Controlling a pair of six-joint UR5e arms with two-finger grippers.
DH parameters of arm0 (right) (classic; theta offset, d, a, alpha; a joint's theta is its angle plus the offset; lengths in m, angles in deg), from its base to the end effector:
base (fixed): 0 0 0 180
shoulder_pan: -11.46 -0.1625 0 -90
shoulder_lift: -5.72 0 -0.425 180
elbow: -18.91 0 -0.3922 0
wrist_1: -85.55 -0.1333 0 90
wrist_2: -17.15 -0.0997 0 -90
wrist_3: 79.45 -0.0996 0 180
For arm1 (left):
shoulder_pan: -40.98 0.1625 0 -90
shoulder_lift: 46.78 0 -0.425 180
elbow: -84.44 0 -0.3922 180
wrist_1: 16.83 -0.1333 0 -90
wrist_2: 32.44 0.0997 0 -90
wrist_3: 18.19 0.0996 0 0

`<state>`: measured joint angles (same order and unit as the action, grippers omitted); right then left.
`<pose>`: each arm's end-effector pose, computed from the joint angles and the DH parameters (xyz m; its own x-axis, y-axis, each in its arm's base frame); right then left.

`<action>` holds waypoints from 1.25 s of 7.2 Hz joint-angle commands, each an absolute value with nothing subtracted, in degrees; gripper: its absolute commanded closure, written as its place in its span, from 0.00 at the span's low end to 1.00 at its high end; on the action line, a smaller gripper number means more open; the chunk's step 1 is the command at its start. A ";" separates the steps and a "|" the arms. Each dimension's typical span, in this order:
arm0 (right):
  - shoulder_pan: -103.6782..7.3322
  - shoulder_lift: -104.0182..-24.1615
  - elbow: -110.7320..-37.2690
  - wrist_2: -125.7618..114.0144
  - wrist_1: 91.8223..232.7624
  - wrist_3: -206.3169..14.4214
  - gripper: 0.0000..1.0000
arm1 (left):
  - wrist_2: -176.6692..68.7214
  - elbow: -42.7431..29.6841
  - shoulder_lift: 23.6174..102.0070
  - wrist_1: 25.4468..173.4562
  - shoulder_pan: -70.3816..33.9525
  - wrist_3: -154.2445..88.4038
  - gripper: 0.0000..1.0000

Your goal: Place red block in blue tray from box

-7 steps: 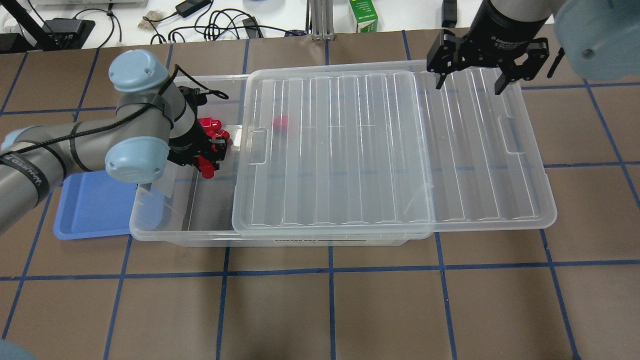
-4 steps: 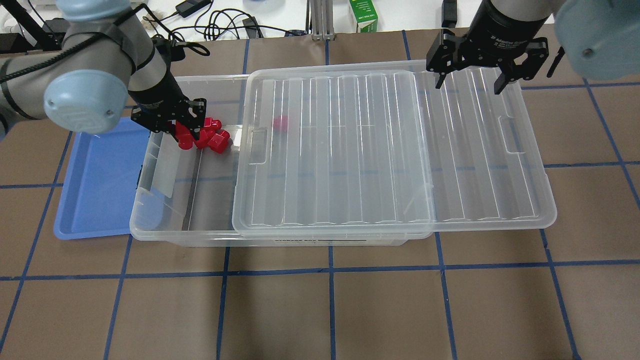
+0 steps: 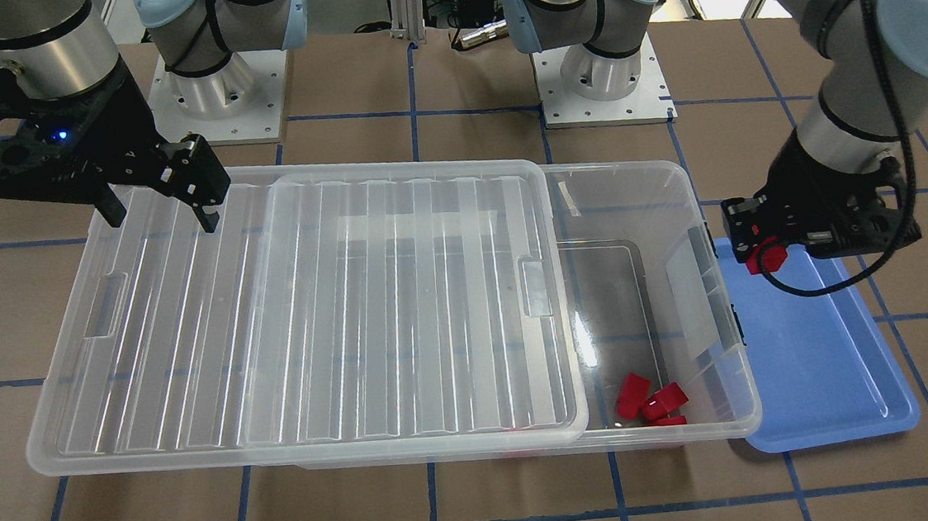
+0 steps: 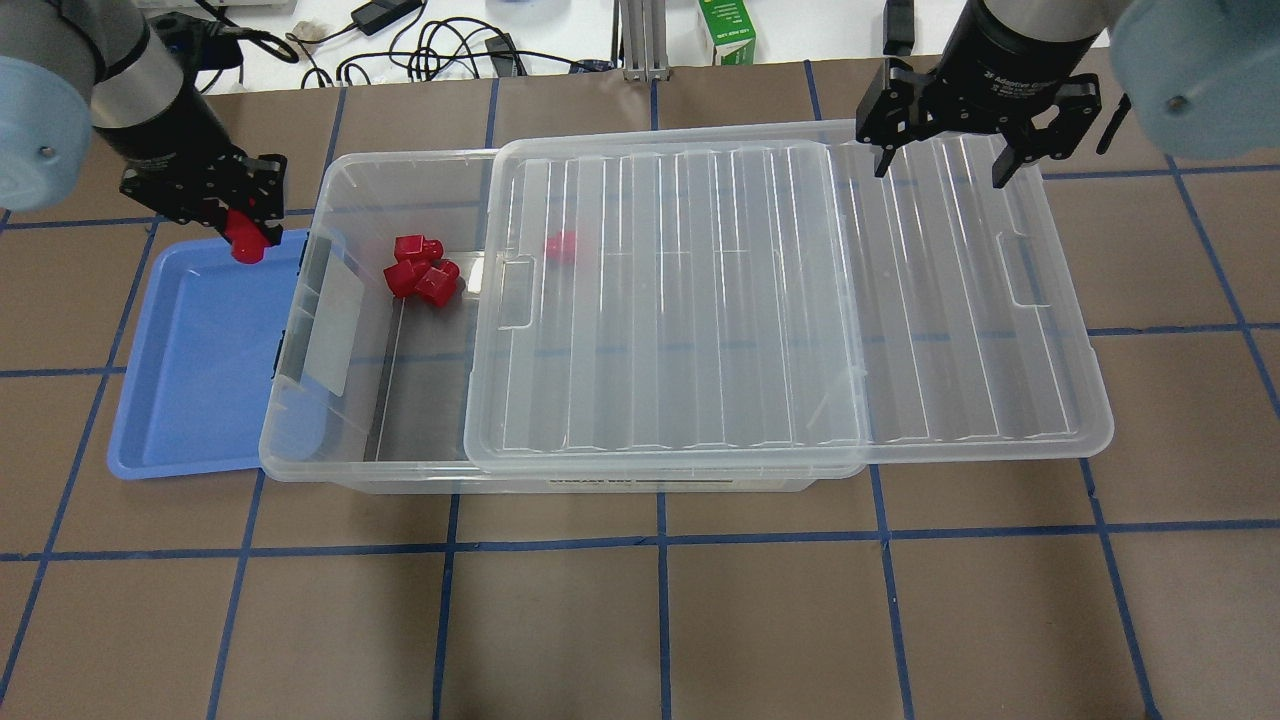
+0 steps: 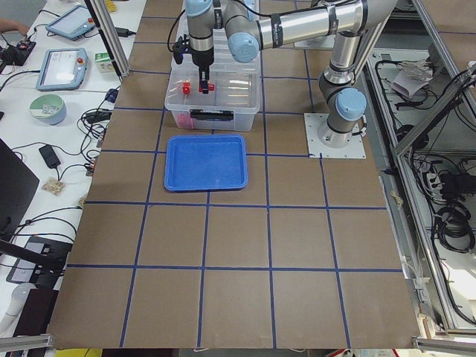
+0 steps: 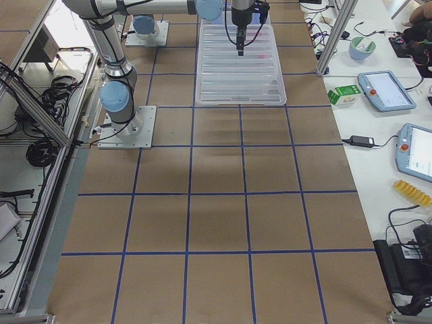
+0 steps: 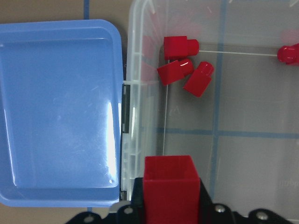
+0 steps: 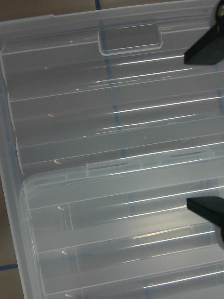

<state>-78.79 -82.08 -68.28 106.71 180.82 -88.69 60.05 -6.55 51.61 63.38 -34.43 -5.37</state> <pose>0.1363 -0.5173 0.5025 -0.9877 0.1546 -0.0240 0.1563 0.9826 -0.0999 0.0136 -0.5641 0.4202 -0.9986 -0.0310 -0.0439 -0.0311 0.9995 0.0027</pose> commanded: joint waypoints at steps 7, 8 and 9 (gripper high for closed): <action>-60.09 -81.39 -75.91 114.50 186.24 -67.77 0.00 | 57.03 -19.97 66.67 37.93 -18.44 10.20 0.46; -59.48 -81.03 -77.84 119.40 186.53 -65.41 0.00 | 57.73 -19.54 67.03 37.93 -18.87 9.59 0.17; -58.95 -80.94 -80.38 120.15 188.45 -65.38 0.00 | 57.56 -18.93 65.64 38.54 -19.31 9.50 0.05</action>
<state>-59.73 -81.18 -77.58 117.43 186.48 -66.39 57.47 -19.46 66.35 38.21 -19.03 9.77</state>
